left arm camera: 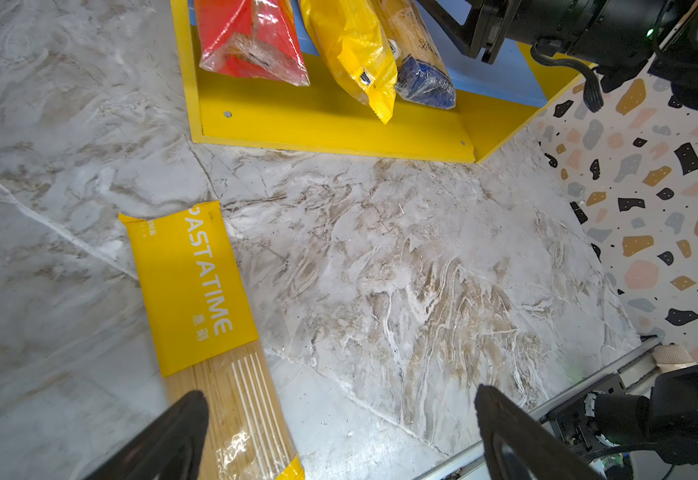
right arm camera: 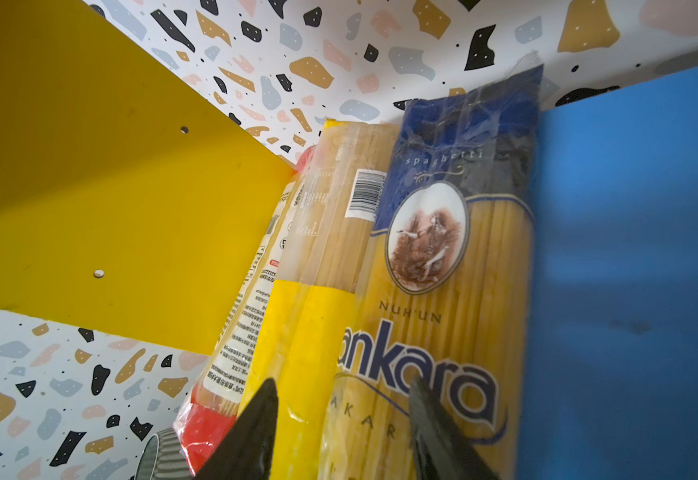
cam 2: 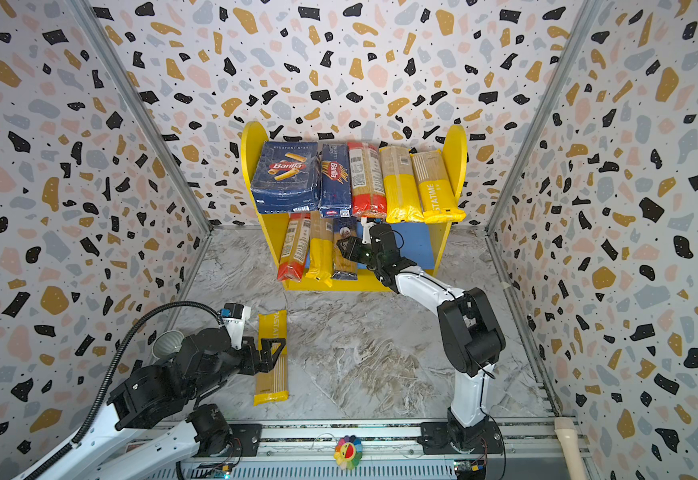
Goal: Place and organize the pasta boxes and bags onto the shelf
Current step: 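Open the right gripper and draw it back from the shelf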
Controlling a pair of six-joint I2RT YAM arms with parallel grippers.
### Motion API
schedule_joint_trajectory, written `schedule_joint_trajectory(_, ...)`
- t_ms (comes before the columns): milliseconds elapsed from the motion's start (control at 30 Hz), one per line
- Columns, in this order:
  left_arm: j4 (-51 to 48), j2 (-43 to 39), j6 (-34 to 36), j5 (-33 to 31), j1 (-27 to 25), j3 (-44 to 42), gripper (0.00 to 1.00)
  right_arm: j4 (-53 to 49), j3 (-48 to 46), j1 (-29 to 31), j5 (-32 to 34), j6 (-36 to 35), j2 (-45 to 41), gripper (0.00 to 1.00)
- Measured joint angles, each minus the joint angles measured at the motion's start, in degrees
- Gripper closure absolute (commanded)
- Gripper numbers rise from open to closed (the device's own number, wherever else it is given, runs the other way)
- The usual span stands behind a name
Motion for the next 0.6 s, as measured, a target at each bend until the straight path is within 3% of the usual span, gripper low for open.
schedule_joint_trajectory(333, -4.3, -0.9, -1.8, -2.0, 0.0, 1.2, 0.00, -2.3, -11.8, 0.5, 2.3, -2.6, -15.9, 0.32)
schedule_joint_trajectory(600, -8.5, -6.7, -5.8, -4.6, 0.0, 3.5, 0.00, -7.2, -21.5, 7.2, 5.8, -5.5, -28.9, 0.28)
